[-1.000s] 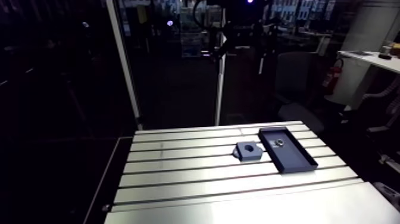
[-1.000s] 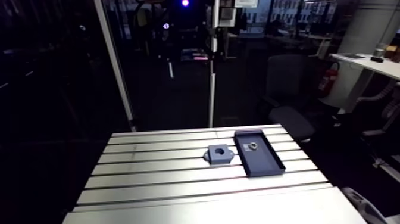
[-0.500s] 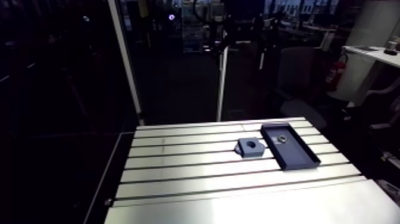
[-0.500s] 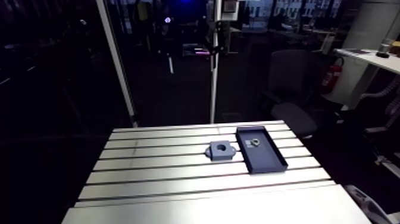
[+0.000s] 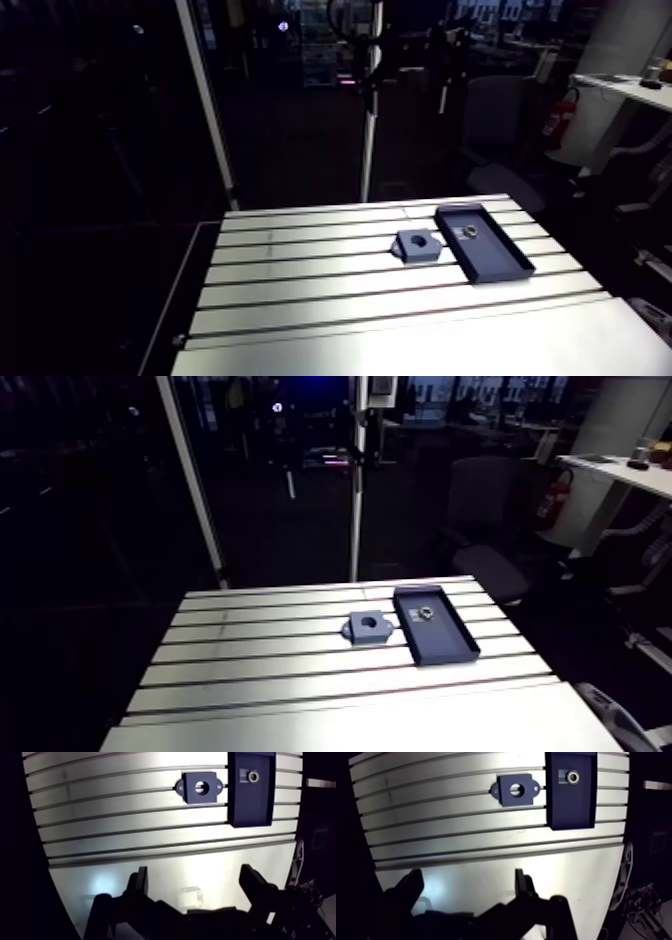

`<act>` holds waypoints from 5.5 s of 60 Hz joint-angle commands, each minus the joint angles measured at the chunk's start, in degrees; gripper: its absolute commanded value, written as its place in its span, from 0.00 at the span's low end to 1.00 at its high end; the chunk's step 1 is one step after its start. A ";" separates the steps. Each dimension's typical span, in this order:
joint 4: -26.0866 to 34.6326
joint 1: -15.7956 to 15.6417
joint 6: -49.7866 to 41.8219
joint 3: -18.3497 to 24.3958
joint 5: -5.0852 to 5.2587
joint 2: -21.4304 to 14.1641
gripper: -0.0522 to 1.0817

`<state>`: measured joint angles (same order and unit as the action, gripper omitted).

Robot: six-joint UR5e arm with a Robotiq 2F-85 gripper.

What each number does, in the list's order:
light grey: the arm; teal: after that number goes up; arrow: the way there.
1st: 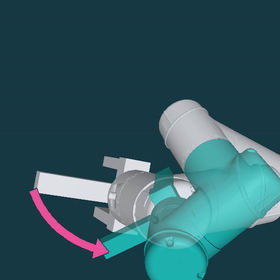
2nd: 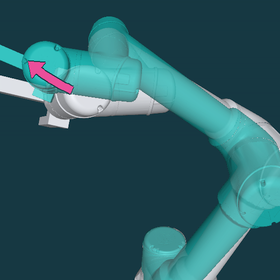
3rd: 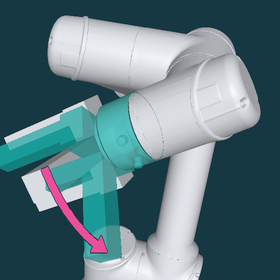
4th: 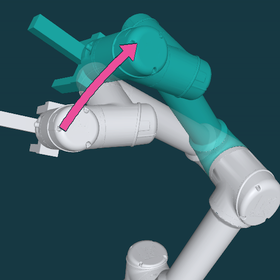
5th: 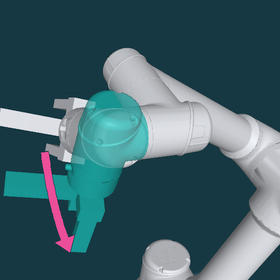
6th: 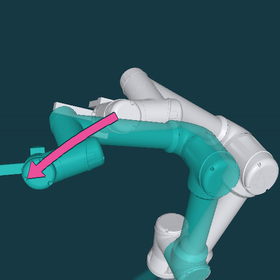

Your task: Pick up the bearing and press it into the housing until flush.

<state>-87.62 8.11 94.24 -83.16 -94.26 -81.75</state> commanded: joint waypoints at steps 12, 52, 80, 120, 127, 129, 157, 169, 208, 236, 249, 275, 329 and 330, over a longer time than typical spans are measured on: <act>-0.87 5.54 10.50 0.40 0.16 4.62 0.04; -11.98 11.57 15.40 -0.79 0.53 9.39 0.04; -19.73 14.74 17.59 -2.14 0.70 12.52 0.04; -19.91 18.94 17.41 -2.97 1.05 15.84 0.05; -22.24 19.04 17.66 -3.76 1.05 16.58 0.05; -22.88 19.13 17.76 -3.95 1.05 16.66 0.05; -26.56 19.58 17.69 -6.05 0.97 19.40 0.22; -26.86 20.33 17.69 -6.69 0.78 20.46 0.30; -27.67 20.46 17.60 -6.87 0.79 23.94 0.38; -29.67 20.11 17.51 -7.74 0.54 24.76 0.38; -29.76 20.11 17.43 -8.02 0.53 25.03 0.38; -30.02 20.20 17.43 -7.95 0.53 25.38 0.39; -30.11 20.37 17.51 -8.02 0.44 26.17 0.41; -30.11 20.37 17.51 -8.03 0.44 26.17 0.41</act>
<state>-117.72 28.47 111.76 -91.15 -93.82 -55.63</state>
